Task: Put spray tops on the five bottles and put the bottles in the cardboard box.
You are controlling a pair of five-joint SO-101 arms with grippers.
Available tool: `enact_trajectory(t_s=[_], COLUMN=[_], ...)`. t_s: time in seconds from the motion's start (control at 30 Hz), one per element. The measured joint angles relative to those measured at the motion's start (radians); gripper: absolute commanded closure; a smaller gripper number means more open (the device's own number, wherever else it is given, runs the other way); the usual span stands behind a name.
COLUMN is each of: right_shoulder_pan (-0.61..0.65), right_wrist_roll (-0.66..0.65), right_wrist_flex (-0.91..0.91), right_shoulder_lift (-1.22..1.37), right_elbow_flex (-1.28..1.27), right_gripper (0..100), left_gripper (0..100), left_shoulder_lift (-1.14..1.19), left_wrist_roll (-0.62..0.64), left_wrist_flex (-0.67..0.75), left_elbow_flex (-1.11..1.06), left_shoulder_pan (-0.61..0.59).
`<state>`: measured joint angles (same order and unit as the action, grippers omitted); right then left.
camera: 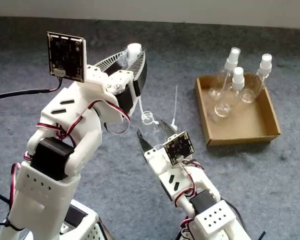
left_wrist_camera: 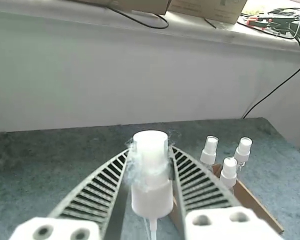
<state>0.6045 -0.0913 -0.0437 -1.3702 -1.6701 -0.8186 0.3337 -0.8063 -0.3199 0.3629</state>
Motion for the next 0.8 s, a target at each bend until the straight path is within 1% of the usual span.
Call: enact_trajectory(t_s=[0.23, 0.4, 0.57, 0.7, 0.8], right_shoulder_pan=[0.0, 0.0, 0.0, 0.002, 0.002], right_wrist_roll=[0.0, -0.002, -0.002, -0.003, -0.003], right_wrist_flex=[0.0, 0.0, 0.0, 0.0, -0.002], right_shoulder_lift=[0.0, 0.0, 0.0, 0.0, 0.0], right_elbow_flex=[0.0, 0.0, 0.0, 0.0, 0.0], right_gripper=[90.6, 90.6, 90.6, 90.6, 90.6], left_gripper=[100, 100, 100, 100, 100], left_shoulder_lift=[0.0, -0.021, -0.169, -0.299, -0.384], left_wrist_roll=[0.005, 0.006, 0.006, 0.005, 0.006], left_wrist_flex=[0.005, 0.118, 0.25, 0.273, 0.285], left_elbow_flex=[-0.212, -0.362, -0.548, -0.694, -0.769], left_shoulder_pan=[0.002, 0.012, 0.038, 0.071, 0.072])
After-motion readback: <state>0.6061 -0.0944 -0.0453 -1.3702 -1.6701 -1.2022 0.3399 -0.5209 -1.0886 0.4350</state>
